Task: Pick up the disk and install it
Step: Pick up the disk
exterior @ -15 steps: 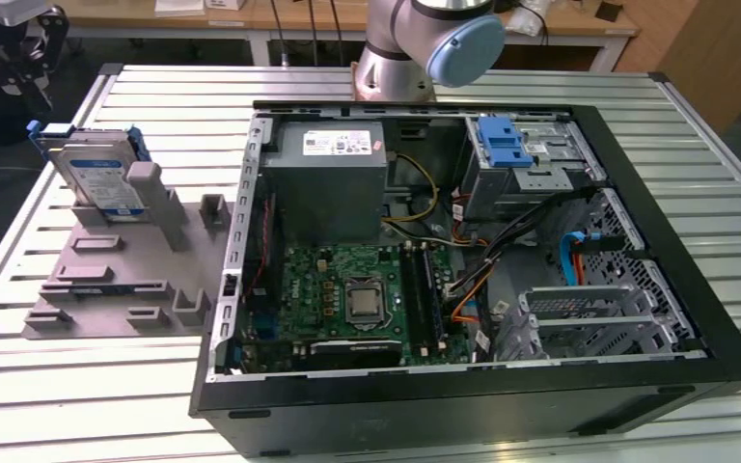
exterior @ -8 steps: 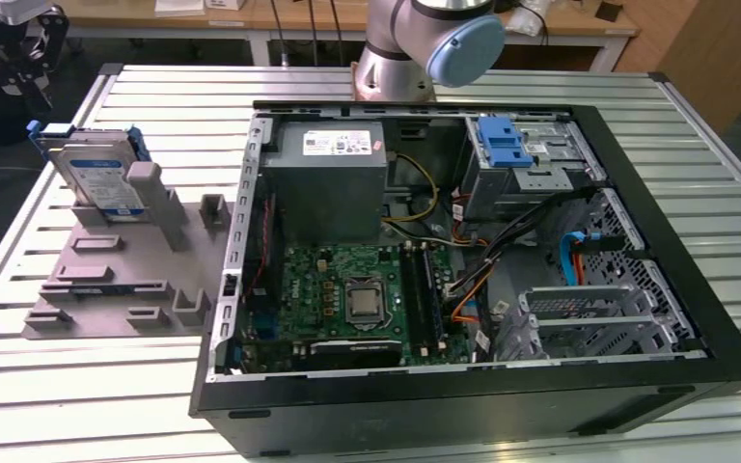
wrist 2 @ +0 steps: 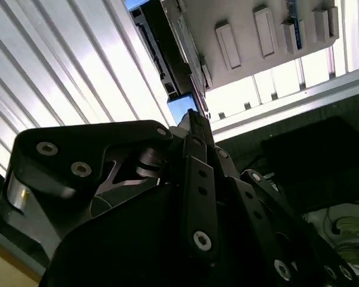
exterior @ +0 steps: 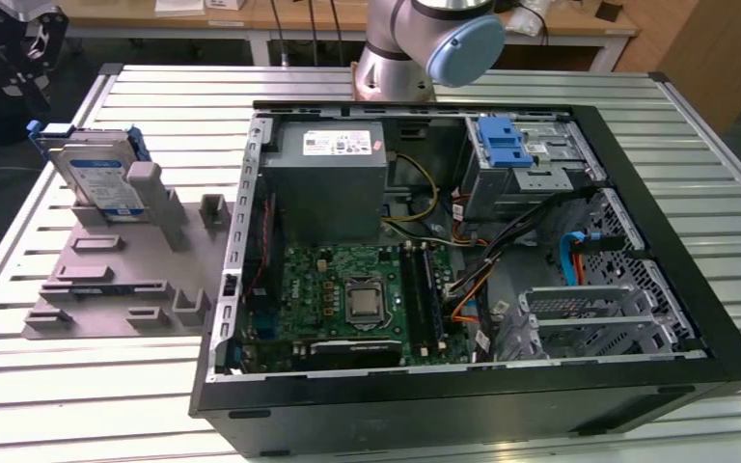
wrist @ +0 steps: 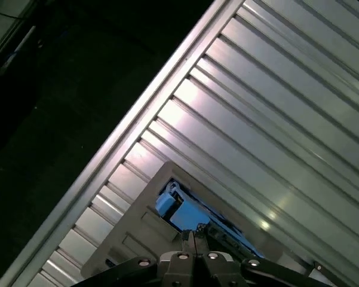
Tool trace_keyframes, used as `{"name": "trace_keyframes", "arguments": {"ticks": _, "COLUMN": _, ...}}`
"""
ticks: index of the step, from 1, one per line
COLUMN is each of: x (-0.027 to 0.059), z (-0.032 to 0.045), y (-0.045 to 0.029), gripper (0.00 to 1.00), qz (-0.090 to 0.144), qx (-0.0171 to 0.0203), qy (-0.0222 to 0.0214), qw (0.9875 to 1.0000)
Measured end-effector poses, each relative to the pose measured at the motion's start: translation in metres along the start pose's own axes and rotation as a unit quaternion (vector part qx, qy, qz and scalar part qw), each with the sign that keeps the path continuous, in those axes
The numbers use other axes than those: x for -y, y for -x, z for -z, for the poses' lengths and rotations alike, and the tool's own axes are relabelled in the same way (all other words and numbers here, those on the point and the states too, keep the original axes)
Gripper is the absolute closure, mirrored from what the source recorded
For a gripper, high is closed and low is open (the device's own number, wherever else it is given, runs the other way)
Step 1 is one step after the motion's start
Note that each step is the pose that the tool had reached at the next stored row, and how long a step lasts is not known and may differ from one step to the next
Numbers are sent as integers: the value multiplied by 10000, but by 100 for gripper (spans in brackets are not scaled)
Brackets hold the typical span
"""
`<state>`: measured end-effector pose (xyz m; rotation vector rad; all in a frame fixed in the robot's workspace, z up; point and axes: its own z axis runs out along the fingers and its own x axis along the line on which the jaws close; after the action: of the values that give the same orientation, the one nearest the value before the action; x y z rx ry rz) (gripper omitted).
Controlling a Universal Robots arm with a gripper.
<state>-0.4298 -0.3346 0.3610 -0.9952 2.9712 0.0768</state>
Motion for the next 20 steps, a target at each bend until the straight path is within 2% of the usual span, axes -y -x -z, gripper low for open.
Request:
{"name": "trace_keyframes", "arguments": {"ticks": 3, "x": 0, "z": -5, "y": 0, "gripper": 89, "qz": 269, "qx": -13, "qy": 6, "qw": 9996}}
{"name": "trace_keyframes", "arguments": {"ticks": 5, "x": 0, "z": -9, "y": 0, "gripper": 89, "qz": 454, "qx": -21, "qy": 11, "qw": 9990}}
{"name": "trace_keyframes", "arguments": {"ticks": 10, "x": 1, "z": -21, "y": -1, "gripper": 89, "qz": 903, "qx": -41, "qy": 20, "qw": 9959}}
{"name": "trace_keyframes", "arguments": {"ticks": 15, "x": 1, "z": -38, "y": -1, "gripper": 89, "qz": 1357, "qx": -61, "qy": 31, "qw": 9907}}
{"name": "trace_keyframes", "arguments": {"ticks": 18, "x": 2, "z": -53, "y": -1, "gripper": 89, "qz": 1623, "qx": -73, "qy": 37, "qw": 9867}}
{"name": "trace_keyframes", "arguments": {"ticks": 20, "x": 3, "z": -59, "y": -1, "gripper": 89, "qz": 1805, "qx": -81, "qy": 41, "qw": 9835}}
